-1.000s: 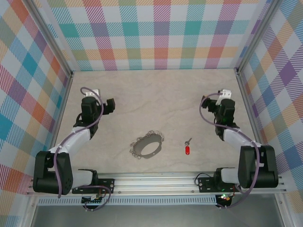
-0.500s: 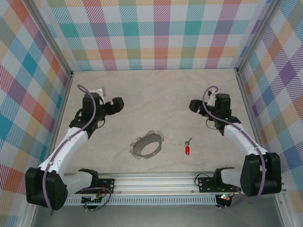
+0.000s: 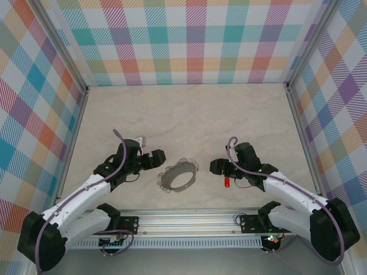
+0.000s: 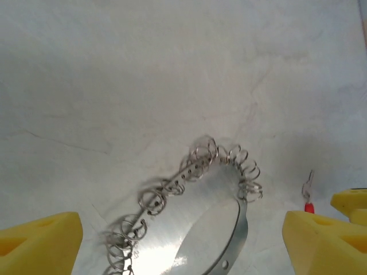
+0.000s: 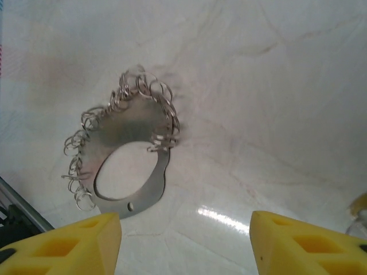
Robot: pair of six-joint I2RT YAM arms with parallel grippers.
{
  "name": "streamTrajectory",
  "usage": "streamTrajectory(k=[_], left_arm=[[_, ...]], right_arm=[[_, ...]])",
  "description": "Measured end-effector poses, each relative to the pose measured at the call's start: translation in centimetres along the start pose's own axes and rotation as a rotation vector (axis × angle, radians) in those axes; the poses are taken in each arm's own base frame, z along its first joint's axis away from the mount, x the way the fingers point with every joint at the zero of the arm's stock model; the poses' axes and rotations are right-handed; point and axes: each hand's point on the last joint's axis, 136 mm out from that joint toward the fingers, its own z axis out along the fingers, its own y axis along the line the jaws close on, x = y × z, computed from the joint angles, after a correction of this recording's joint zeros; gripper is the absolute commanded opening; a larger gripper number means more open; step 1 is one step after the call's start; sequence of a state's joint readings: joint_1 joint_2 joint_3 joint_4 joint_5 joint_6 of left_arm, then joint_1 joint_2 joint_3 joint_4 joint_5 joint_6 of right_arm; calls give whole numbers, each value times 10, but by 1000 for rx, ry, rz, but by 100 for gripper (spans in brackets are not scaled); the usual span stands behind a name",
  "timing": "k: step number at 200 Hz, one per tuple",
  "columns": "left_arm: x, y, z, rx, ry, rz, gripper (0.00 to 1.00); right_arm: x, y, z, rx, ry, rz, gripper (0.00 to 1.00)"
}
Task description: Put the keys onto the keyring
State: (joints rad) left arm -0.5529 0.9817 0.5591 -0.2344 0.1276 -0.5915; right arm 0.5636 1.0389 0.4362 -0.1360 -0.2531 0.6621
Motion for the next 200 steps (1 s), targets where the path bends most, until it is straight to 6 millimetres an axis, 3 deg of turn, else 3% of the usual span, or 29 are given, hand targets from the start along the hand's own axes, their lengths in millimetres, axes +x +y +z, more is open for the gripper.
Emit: streamTrajectory(k=[36, 70, 131, 200], left_arm=[[23, -1, 27, -42, 105, 32, 87], [14, -13, 41, -47, 124, 53, 85], [7, -19, 45, -41, 110, 75, 85], [2, -18, 42, -53, 84, 78, 86]], right_arm=[[12, -3, 21, 35, 69, 15, 49], [8, 9, 38, 18, 100, -1, 43], [8, 22, 68, -16, 166, -15, 43], [3, 32, 80, -41, 185, -20, 44]])
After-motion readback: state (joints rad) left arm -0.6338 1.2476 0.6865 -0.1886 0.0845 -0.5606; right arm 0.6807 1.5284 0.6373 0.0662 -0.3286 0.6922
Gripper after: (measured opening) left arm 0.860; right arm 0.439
